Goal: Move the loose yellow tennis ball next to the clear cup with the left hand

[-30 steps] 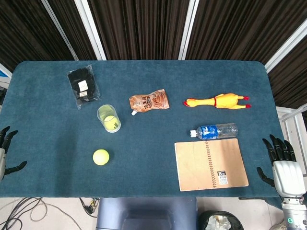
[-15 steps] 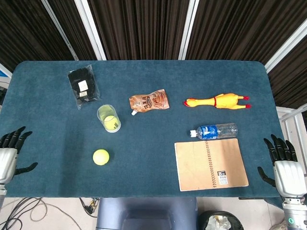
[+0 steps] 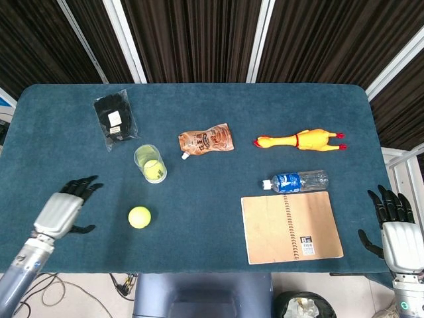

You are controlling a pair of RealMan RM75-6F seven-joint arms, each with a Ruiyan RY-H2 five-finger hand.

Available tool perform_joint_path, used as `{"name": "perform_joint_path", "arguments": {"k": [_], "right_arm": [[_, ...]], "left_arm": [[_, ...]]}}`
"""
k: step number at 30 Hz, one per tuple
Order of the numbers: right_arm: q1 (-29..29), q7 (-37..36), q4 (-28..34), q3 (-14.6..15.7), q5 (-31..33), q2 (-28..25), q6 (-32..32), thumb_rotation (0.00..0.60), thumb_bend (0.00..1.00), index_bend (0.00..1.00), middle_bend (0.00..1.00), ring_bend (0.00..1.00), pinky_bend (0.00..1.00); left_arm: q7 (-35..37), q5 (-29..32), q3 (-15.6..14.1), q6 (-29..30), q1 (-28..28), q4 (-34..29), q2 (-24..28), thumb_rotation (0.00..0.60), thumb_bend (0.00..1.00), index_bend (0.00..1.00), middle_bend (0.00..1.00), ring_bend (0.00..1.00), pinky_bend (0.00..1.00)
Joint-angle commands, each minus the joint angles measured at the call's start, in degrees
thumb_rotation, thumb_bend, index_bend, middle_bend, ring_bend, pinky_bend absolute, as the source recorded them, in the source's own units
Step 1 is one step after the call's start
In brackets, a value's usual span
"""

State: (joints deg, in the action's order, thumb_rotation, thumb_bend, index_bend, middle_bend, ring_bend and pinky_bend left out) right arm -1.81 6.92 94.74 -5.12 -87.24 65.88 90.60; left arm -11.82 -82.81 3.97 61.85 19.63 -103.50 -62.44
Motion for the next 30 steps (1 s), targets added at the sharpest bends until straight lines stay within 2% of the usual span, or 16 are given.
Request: {"name": "perform_joint_path", "arguments": {"k": [1,11,21,25,30], "right_arm": [[0.0,-0.1,0.0,-0.1,0.1,0.0,0.1,0.600,0.35,0.11,0.00,0.01,0.00],[0.2,-0.7,0.2,-0.4,0.3,-0.4,0.6,0.600,0.35,0.11,0.00,0.01,0.00],[0.3,-1.2,0.1,-0.7,0.7,-0.6,0.5,0.600,0.35,0.11,0.00,0.01,0.00],[0.2,-1.2,0.1,-0.8,0.8,-0.6,0.5,0.600,0.35,0.11,0.00,0.01,0.00],[0.1,-1.3,-0.1,-0.9,1.1,-0.5,0.2,0.600,0.35,0.11,0.00,0.01,0.00]], "left_arm": [[-4.1,2.2,-0.1,-5.3,4.1,-1.4,-2.1,0.600,0.06,0.16,0.05,0.08,0.16],[-18.3,10.0,-1.5,-10.5,9.3,-0.6,-9.5,0.600,0.06,0.16,0.05,0.08,0.16],[-27.8,16.3,-2.8,-9.7,12.4,1.6,-15.3,0.600,0.07,0.16,0.11,0.12,0.19],[-29.9,17.3,-3.0,-9.3,13.7,3.3,-17.6,0.600,0.09,0.18,0.15,0.17,0.25],[-30.8,16.3,-3.9,-8.1,14.2,6.0,-20.2,0.600,0.14,0.23,0.26,0.27,0.36]]}}
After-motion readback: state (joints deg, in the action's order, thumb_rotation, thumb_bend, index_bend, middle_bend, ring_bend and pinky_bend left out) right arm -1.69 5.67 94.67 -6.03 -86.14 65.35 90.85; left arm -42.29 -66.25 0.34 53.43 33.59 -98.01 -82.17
